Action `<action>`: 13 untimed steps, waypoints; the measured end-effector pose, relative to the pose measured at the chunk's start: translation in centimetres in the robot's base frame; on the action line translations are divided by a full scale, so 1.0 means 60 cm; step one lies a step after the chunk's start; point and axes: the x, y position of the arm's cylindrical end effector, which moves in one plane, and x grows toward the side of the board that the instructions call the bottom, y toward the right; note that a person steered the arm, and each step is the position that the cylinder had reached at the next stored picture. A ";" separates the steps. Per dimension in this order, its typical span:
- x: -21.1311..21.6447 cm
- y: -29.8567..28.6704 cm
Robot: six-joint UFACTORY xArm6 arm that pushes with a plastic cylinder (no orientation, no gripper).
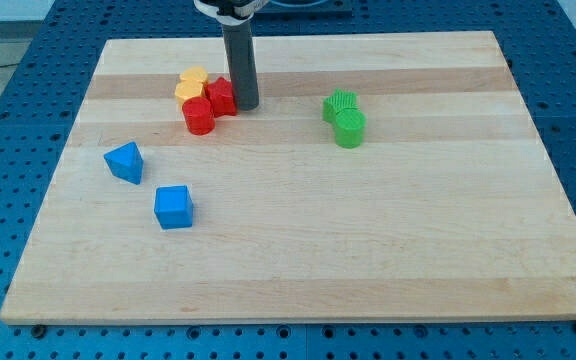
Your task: Place the arm at center of the board
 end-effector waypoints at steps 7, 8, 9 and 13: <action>0.056 0.180; 0.047 0.122; 0.000 0.133; 0.053 0.235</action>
